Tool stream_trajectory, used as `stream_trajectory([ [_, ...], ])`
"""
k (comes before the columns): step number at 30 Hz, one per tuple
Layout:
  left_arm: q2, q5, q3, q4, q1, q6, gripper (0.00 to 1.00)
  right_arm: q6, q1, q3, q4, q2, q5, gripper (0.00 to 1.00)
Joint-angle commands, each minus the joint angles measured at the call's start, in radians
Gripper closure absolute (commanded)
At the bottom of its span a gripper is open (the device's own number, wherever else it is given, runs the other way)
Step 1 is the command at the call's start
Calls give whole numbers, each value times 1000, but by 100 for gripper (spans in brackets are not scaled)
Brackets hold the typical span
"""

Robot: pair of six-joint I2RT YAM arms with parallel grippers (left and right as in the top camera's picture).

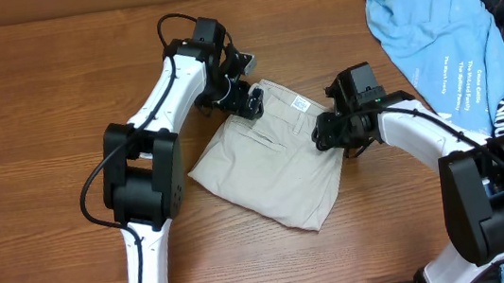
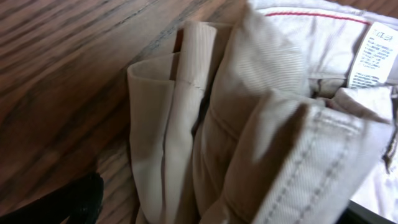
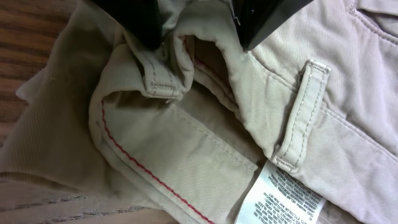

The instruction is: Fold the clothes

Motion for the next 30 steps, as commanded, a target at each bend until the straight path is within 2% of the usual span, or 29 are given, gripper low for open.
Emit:
stream_trajectory([
  [1,40,-48,0,3,0,-24,0,-11,-16,-15,-5,42,107,55],
  [4,67,-4,1,-3,0,-19,2,-11,-16,-15,-16,42,107,55],
  [7,110,93,0,-21,-1,-2,8,-11,-16,-15,-23,42,108,55],
  [10,150,172,1,-43,-5,38,24,-11,-16,-15,-24,42,108,54],
  [12,166,174,0,-53,-13,49,36,-11,-16,-15,-24,42,108,54],
  [13,166,175,0,-57,-17,60,43,-11,-16,-15,-24,42,108,54],
  [14,166,173,0,-60,-20,72,57,-11,-16,-15,-25,42,108,54],
  [15,166,166,1,-60,-24,82,87,-11,-16,-15,-27,42,108,54],
  [16,164,154,3,-62,-25,82,96,-10,-16,-15,-28,42,107,54],
  [18,164,99,19,-79,-25,77,96,-10,-16,-14,-32,41,107,54],
  [22,160,-92,112,-174,-4,-45,96,-10,-21,39,-100,20,120,51],
  [30,55,-319,311,-327,137,-205,96,-6,-36,300,-343,-151,189,49],
])
